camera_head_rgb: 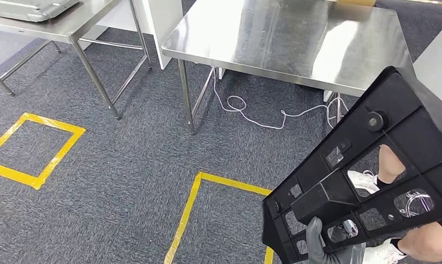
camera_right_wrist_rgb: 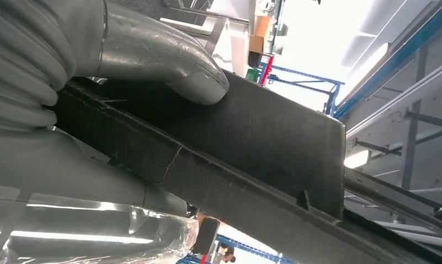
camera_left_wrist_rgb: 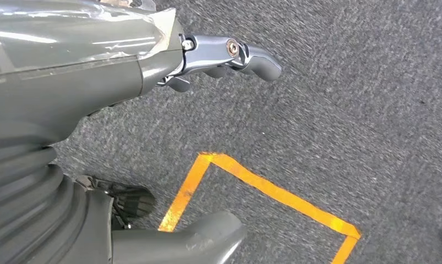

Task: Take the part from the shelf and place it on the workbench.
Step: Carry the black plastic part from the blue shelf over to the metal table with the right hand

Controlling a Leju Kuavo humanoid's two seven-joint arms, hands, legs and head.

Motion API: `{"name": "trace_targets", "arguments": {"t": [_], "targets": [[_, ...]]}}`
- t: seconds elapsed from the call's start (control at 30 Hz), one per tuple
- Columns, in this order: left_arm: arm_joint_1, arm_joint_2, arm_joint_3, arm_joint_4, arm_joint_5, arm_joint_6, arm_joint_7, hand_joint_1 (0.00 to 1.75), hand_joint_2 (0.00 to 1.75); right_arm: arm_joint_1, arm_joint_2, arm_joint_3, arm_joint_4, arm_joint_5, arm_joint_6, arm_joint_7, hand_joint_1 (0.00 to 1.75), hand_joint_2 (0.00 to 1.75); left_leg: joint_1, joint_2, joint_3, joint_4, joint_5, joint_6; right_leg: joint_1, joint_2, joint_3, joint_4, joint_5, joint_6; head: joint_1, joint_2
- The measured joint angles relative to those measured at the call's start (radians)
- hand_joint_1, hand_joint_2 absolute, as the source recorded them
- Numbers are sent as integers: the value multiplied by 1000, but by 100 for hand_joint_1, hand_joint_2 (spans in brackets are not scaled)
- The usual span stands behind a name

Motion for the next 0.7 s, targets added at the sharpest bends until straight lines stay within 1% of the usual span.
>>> {"name": "trace_targets", "arguments": {"t": [0.03, 0.07, 0.1, 0.17, 0.2, 0.23, 0.27, 0.3, 0.33, 0.37, 0.4, 0.43, 0.47, 0.5, 0.53, 0.57, 0.6, 0.63, 0.67, 0.7], "targets": [[1, 0, 0, 0, 2, -1, 0, 0, 175, -2, 0, 0, 0, 2, 0, 1, 175, 175, -1, -1, 9, 0, -8, -3, 1, 0, 17, -60, 42, 4, 0, 0], [1, 0, 2, 0, 4, -3, 0, 0, 175, -5, 1, 0, 1, 6, 0, 3, 175, 175, -2, -1, 17, 1, -16, -8, 4, -2, 31, -108, 61, -2, 0, 0], [1, 0, 4, 0, 6, -5, 0, 0, 175, -10, 1, 1, 2, 13, 0, 8, 175, 175, -2, -1, 21, 1, -22, -13, 8, -4, 43, -138, 74, -12, 0, 0], [1, 0, 9, 0, 9, -8, 0, 0, 175, -21, 5, 2, 4, 27, 0, 19, 175, 175, -3, 0, 27, 8, -28, -24, 13, -6, 46, -150, 74, -41, -2, 0], [1, 1, 12, -1, 10, -8, 0, 0, 175, -25, 6, 2, 4, 32, 0, 23, 175, 175, -3, 1, 27, 15, -31, -28, 10, -4, 55, -155, 84, -49, -3, 0], [1, 1, 15, -1, 10, -9, 0, 0, 175, -30, 9, 3, 4, 35, 0, 26, 175, 175, -2, 2, 25, 31, -35, -32, 6, -3, 63, -160, 87, -56, -4, 0], [0, 1, 17, -2, 10, -9, 0, 0, 175, -34, 11, 3, 4, 37, 0, 27, 175, 175, 1, 3, 14, 57, -46, -37, 2, -3, 76, -163, 85, -62, -4, 0], [0, 2, 19, -2, 10, -9, 0, 0, 175, -39, 13, 3, 3, 39, 0, 27, 175, 175, 4, 5, -10, 101, -66, -45, 0, -2, 86, -166, 82, -68, -5, 0], [0, 2, 21, -2, 11, -9, 0, 0, 175, -42, 15, 3, 3, 41, 0, 28, 175, 175, 8, 6, -44, 156, -89, -53, 0, -3, 91, -167, 78, -72, -5, 0], [1, 2, 23, -3, 13, -9, 0, 0, 175, -45, 16, 3, 3, 43, 1, 30, 175, 175, 13, 6, -84, 213, -110, -61, 0, -3, 95, -168, 73, -75, -6, 0], [2, 2, 25, -3, 16, -9, 0, 0, 175, -47, 17, 3, 4, 47, 5, 35, 175, 175, 19, 7, -120, 255, -121, -67, 0, -2, 99, -168, 69, -77, -6, 0], [3, 2, 27, -3, 20, -9, 0, 0, 175, -49, 19, 2, 4, 53, 10, 40, 175, 175, 24, 7, -144, 270, -113, -72, 0, 0, 105, -168, 63, -75, -6, 0], [4, 1, 29, -4, 24, -10, 0, 0, 175, -52, 21, 1, 4, 62, 17, 47, 175, 175, 29, 8, -151, 252, -87, -74, -2, 1, 113, -168, 57, -73, -6, 0], [4, 1, 34, -5, 27, -11, 0, 0, 175, -56, 25, -1, 4, 73, 27, 55, 175, 175, 33, 10, -142, 203, -43, -76, -3, 1, 122, -168, 49, -69, -6, 0], [5, 1, 40, -6, 30, -12, 0, 0, 175, -61, 30, -3, 4, 85, 38, 64, 175, 175, 36, 12, -123, 142, 2, -76, -5, 2, 129, -168, 41, -64, -6, 0], [7, 1, 47, -8, 32, -15, 0, 0, 175, -68, 36, -6, 5, 97, 49, 72, 175, 175, 34, 14, -109, 91, 19, -76, -5, 2, 138, -168, 34, -59, -7, 0], [10, 1, 55, -9, 34, -17, 0, 0, 175, -75, 43, -10, 6, 108, 61, 78, 175, 175, 31, 16, -99, 59, 19, -72, -4, 2, 140, -169, 28, -52, -8, 0], [14, 1, 62, -11, 37, -20, 0, 0, 175, -81, 50, -15, 7, 118, 72, 83, 175, 175, 27, 16, -95, 44, 10, -64, -2, 3, 146, -169, 25, -44, -9, 0], [20, 0, 69, -14, 39, -23, 0, 0, 175, -86, 57, -20, 10, 127, 83, 87, 175, 175, 22, 15, -94, 42, -2, -54, 1, 3, 153, -166, 25, -35, -10, 0], [25, 0, 77, -18, 40, -26, 0, 0, 175, -89, 65, -25, 12, 135, 93, 90, 175, 175, 20, 13, -84, 37, 4, -41, 4, 3, 157, -161, 24, -26, -10, 0]]}}
